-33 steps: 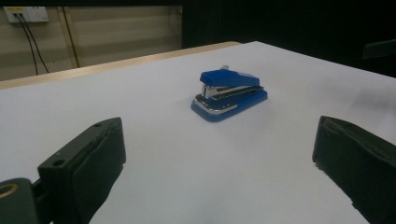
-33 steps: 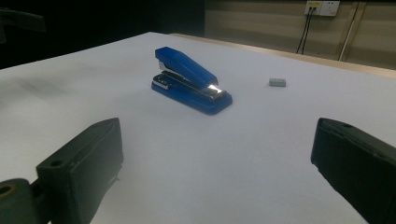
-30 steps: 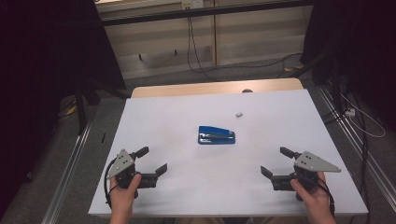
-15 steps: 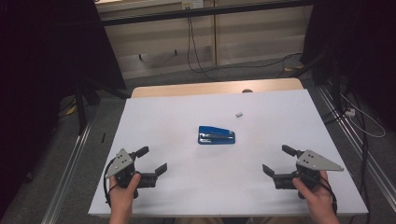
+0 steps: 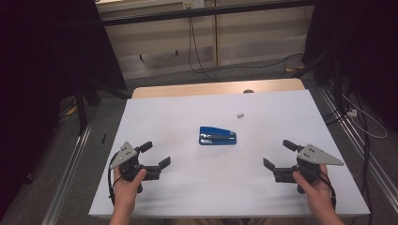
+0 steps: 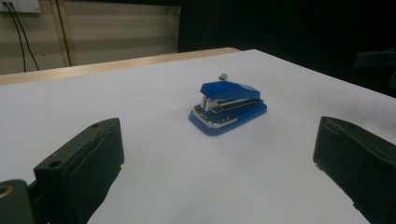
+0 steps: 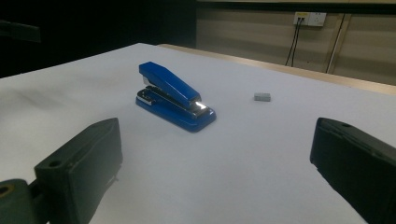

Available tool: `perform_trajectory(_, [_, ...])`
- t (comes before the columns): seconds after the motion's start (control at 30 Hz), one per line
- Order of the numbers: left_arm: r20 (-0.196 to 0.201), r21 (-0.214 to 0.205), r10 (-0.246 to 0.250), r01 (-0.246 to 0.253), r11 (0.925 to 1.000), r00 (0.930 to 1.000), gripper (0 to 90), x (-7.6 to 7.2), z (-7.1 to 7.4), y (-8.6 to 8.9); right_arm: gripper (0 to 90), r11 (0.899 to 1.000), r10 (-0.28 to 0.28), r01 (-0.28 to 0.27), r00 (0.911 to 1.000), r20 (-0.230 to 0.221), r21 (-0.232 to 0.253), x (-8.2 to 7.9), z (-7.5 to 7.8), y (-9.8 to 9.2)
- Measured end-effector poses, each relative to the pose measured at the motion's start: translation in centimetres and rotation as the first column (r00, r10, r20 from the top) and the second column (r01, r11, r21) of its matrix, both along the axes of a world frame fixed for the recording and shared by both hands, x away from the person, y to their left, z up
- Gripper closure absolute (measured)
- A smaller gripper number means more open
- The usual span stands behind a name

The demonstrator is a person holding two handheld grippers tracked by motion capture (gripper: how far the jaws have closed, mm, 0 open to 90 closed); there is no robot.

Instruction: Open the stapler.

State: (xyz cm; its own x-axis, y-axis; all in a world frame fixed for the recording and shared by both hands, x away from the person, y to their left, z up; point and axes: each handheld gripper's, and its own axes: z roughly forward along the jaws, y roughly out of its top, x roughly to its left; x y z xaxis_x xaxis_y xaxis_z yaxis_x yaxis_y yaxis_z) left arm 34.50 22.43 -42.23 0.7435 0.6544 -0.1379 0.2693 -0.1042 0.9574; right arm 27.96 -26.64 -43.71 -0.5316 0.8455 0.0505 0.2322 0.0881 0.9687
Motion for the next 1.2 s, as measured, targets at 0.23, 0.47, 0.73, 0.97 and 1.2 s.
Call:
perform_trajectory(0.23, [0.000, 0.019, -0.002, 0.002, 0.9998, 1.0000, 2.2, 1.0, 0.3, -1.6, 2.1, 1.000, -0.017, 0.017, 0.9998, -0.006, 0.013, 0.3, 0.0, -0.4])
perform_trajectory(0.47, [-0.013, 0.019, -0.038, 0.038, 0.9991, 0.9992, 2.8, 1.3, 0.3, -2.3, 2.3, 1.000, -0.022, 0.022, 0.9997, 0.002, -0.002, 0.8, 0.2, 0.0])
perform_trajectory(0.73, [-0.023, 0.053, -0.051, 0.052, 0.9973, 0.9984, 4.4, 1.6, 0.2, -3.1, 2.4, 1.000, -0.004, 0.004, 1.0000, -0.005, 0.001, 1.9, 0.0, 1.0])
perform_trajectory(0.97, [-0.025, 0.065, -0.078, 0.079, 0.9947, 0.9966, 4.8, 2.5, 0.6, -4.5, 2.5, 1.000, 0.017, -0.017, 0.9998, 0.007, -0.003, 2.2, 0.4, 1.5])
perform_trajectory(1.2, [-0.034, 0.069, -0.095, 0.097, 0.9929, 0.9949, 7.1, 3.4, 0.8, -5.7, 2.4, 1.000, 0.017, -0.017, 0.9998, -0.003, 0.004, 2.8, 0.7, 1.7])
